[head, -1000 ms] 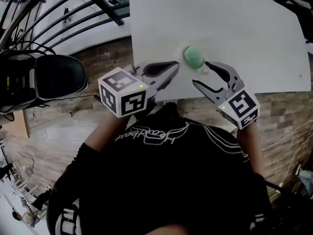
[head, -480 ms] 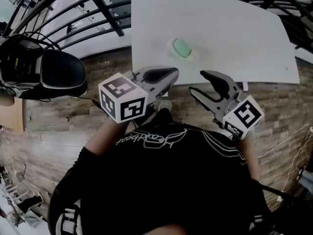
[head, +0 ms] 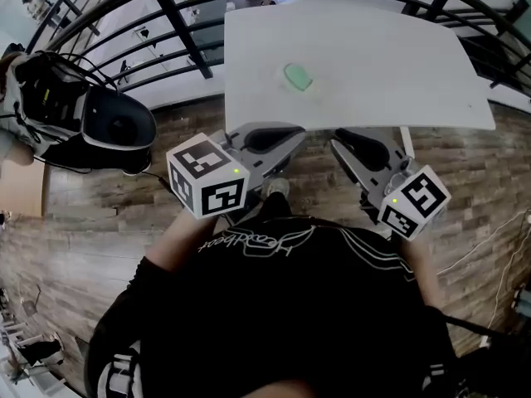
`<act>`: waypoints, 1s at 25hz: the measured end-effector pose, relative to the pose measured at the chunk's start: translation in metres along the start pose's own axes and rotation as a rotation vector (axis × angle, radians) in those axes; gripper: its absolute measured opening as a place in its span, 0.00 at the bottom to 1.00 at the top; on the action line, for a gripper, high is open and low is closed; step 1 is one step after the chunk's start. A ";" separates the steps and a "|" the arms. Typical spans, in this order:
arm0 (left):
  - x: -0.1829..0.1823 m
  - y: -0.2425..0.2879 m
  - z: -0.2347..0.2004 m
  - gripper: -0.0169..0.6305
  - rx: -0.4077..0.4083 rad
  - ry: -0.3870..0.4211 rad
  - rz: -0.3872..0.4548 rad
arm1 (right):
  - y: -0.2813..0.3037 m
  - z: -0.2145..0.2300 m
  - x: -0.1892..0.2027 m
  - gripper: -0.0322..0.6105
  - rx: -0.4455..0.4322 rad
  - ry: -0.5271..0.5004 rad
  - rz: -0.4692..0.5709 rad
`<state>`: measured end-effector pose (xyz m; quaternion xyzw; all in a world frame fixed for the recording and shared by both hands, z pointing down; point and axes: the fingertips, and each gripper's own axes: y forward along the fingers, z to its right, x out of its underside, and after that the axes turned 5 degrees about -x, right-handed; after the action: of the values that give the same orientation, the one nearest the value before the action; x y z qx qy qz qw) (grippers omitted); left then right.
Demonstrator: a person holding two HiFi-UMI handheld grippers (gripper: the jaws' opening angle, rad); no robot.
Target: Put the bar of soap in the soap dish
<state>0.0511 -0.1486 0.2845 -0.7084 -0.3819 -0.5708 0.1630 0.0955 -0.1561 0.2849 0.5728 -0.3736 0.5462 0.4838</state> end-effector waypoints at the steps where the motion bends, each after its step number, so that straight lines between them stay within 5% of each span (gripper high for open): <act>1: 0.001 -0.002 0.009 0.04 0.004 0.007 0.002 | -0.006 -0.006 0.000 0.13 -0.005 0.019 0.001; 14: 0.019 -0.018 0.076 0.04 0.007 0.038 0.006 | -0.043 -0.064 0.008 0.10 -0.099 0.174 0.030; 25: 0.026 -0.011 0.098 0.04 0.018 0.063 -0.013 | -0.058 -0.070 0.023 0.09 -0.077 0.177 0.013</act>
<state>0.1116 -0.0674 0.2780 -0.6860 -0.3861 -0.5906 0.1775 0.1354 -0.0718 0.2945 0.5008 -0.3536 0.5830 0.5331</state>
